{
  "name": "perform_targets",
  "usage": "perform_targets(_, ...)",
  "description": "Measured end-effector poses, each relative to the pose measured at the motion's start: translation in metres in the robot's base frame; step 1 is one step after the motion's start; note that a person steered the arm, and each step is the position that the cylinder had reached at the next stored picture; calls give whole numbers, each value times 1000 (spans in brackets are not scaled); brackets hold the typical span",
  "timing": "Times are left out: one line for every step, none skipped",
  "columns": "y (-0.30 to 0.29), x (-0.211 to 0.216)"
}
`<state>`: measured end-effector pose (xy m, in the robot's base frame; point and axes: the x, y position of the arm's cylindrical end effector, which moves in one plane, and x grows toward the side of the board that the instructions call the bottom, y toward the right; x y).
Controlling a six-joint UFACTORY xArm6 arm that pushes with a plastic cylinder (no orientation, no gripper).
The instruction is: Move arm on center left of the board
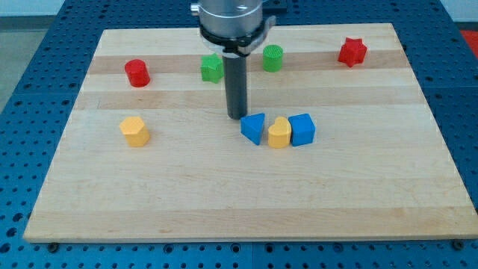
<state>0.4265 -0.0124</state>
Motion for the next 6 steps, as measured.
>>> perform_targets(9, 10)
perform_targets(12, 12)
perform_targets(-12, 0)
perform_targets(-77, -26)
perform_targets(-155, -34)
perform_targets(-238, -26)
